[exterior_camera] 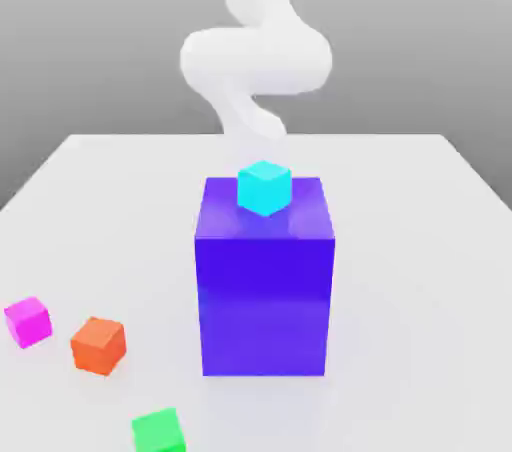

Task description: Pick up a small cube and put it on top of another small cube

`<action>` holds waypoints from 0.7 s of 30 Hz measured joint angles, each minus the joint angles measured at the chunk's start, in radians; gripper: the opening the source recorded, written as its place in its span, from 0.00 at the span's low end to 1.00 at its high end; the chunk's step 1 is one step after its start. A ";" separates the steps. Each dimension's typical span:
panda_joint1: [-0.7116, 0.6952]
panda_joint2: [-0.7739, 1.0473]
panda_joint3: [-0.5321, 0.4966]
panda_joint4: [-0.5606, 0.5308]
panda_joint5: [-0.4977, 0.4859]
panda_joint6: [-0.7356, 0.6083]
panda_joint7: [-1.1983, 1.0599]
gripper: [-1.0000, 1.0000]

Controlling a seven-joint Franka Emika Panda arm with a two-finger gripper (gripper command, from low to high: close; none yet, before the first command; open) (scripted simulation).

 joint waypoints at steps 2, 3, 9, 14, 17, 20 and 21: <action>-0.063 0.057 0.015 -0.015 -0.015 0.026 0.096 0.50; -0.092 0.084 0.021 -0.022 -0.023 0.038 0.142 0.50; -0.258 0.245 0.049 -0.064 -0.070 0.109 0.417 0.50; -0.377 0.379 0.052 -0.098 -0.112 0.168 0.647 0.50; -0.440 0.459 0.044 -0.119 -0.134 0.204 0.782 0.50; -0.495 0.539 0.028 -0.139 -0.148 0.239 0.912 0.50; -0.511 0.565 0.021 -0.146 -0.152 0.252 0.955 0.50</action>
